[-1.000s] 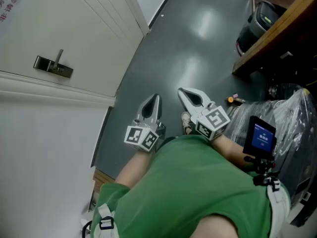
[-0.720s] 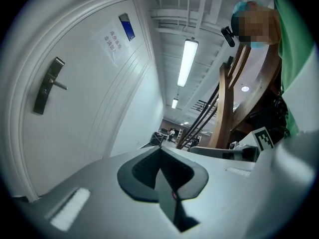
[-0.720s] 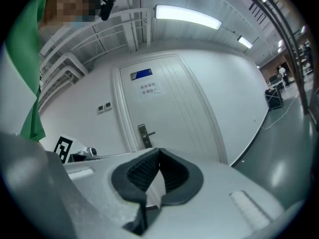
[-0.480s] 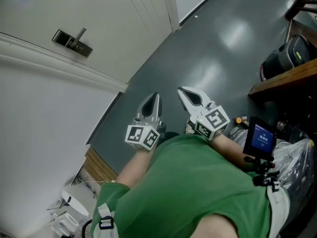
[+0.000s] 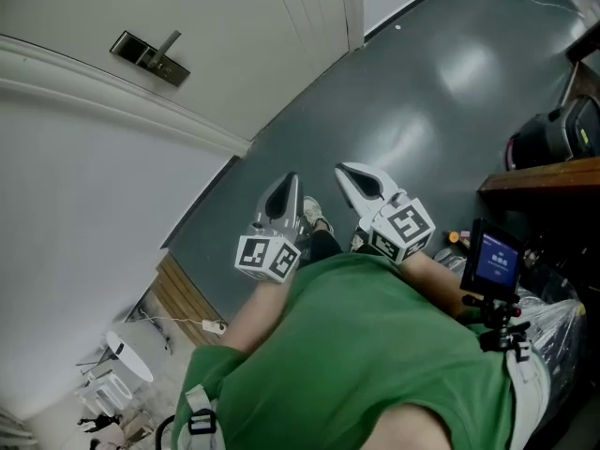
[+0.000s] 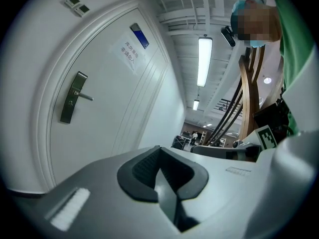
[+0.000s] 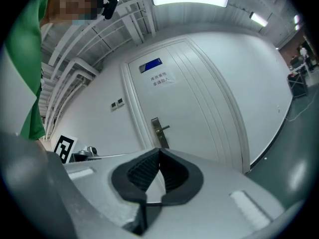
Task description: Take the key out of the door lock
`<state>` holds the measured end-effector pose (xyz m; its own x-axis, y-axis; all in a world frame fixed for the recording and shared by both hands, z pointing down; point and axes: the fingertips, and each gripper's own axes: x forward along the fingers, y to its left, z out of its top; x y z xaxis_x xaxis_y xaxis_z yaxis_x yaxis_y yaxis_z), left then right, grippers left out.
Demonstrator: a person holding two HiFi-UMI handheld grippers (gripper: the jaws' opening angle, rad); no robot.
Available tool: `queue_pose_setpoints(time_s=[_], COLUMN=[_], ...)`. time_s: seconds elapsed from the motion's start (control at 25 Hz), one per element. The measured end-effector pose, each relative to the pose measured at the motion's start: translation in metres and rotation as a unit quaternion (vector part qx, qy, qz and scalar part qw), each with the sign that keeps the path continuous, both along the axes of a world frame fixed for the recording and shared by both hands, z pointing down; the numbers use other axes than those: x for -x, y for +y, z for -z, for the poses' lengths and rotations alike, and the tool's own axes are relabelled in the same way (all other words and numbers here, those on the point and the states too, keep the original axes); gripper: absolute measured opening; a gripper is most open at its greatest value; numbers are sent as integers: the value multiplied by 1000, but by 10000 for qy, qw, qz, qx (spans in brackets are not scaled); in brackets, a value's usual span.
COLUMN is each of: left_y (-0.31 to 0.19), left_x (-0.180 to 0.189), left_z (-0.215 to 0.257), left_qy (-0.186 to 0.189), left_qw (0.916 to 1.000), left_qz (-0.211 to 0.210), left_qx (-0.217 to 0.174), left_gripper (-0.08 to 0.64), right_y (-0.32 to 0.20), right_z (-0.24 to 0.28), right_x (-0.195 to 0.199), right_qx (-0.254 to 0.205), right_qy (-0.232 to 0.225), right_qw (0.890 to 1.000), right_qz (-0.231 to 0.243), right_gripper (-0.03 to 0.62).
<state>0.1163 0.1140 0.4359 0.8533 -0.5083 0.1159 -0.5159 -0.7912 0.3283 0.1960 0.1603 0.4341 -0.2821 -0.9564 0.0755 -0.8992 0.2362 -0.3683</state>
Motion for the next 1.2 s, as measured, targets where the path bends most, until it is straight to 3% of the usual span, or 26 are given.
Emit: queue_pose_setpoints(time_s=[0.16, 0.36, 0.64, 0.88, 1.2], left_y=[-1, -101, -114, -202, -236], left_x=[11, 43, 60, 109, 134], left_z=[1, -16, 12, -9, 1], left_qy=[63, 197, 336, 478, 501], left_qw=[9997, 9986, 9963, 9945, 9943], left_qz=[230, 493, 775, 931, 938], left_qx=[-75, 15, -136, -17, -29], left_gripper=[5, 5, 5, 5, 5], right_y=[1, -98, -112, -201, -236], right_z=[3, -10, 18, 0, 9], right_x=[8, 38, 53, 102, 130], right_qx=[-71, 82, -72, 41, 8], right_qy=[117, 266, 419, 528, 606], right_qw=[9997, 9986, 9966, 9948, 9941], right_qz=[189, 459, 708, 871, 902], right_gripper=[3, 3, 3, 3, 3])
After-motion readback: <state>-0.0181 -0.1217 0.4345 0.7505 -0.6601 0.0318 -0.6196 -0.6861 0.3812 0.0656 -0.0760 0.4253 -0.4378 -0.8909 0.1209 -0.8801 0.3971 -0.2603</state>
